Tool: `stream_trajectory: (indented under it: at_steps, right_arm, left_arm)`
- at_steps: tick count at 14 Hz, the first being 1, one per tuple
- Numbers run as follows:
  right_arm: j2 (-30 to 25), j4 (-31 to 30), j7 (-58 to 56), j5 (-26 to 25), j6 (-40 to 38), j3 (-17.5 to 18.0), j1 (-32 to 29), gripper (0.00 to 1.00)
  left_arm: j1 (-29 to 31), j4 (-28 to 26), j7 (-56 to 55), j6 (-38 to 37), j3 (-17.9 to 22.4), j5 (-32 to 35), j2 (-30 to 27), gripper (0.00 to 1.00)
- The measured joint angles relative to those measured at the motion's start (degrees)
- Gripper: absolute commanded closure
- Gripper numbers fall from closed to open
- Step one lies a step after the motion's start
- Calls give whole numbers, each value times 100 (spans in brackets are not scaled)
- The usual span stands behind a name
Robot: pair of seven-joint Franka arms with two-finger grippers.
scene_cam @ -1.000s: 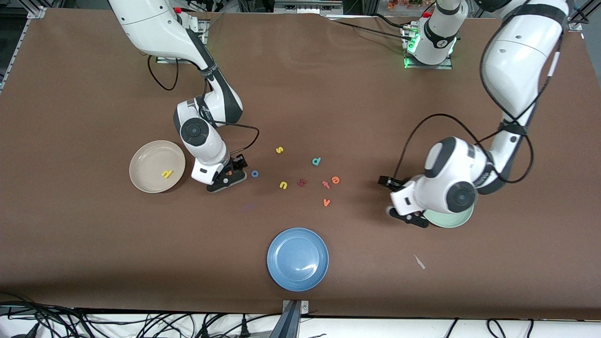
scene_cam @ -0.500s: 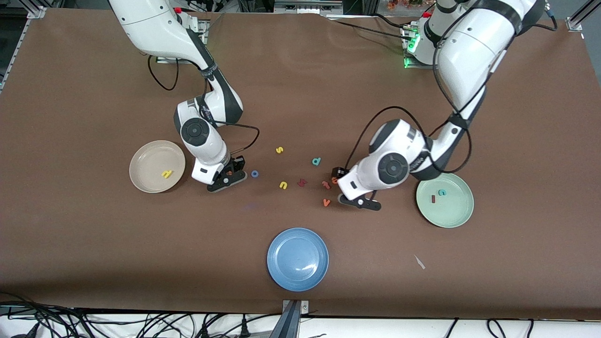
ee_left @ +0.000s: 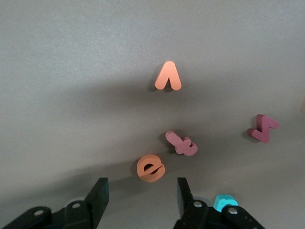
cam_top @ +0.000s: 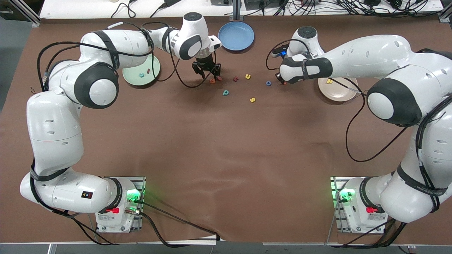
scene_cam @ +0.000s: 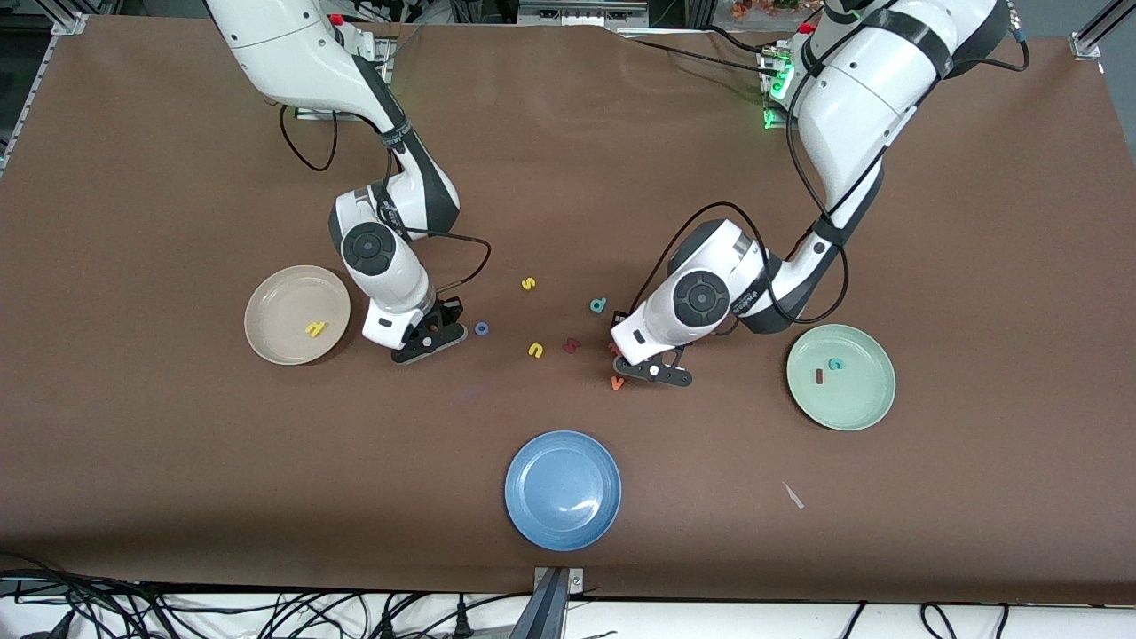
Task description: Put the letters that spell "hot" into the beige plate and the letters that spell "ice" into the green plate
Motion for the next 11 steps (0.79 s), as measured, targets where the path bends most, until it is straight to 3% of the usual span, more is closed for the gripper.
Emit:
stream_trajectory:
  at_steps: [2,5,8,10,11]
  right_arm:
    - [-1,0,2,0,5,0,0,90]
    - [-1,0,5,1,6,0,0,91]
    - [-1,1,8,1,5,0,0,94]
    - [-1,4,8,3,5,0,0,95]
    - [-1,7,8,4,1,-1,0,95]
  left_arm:
    - [-10,-91,-20,210,12,9,38,37]
    - [-17,-149,-21,402,31,10,107,48]
    - [-26,-212,-91,412,28,374,118,52]
    - [-75,-216,-264,412,27,472,117,64]
    - [-110,-216,-348,412,26,476,117,84]
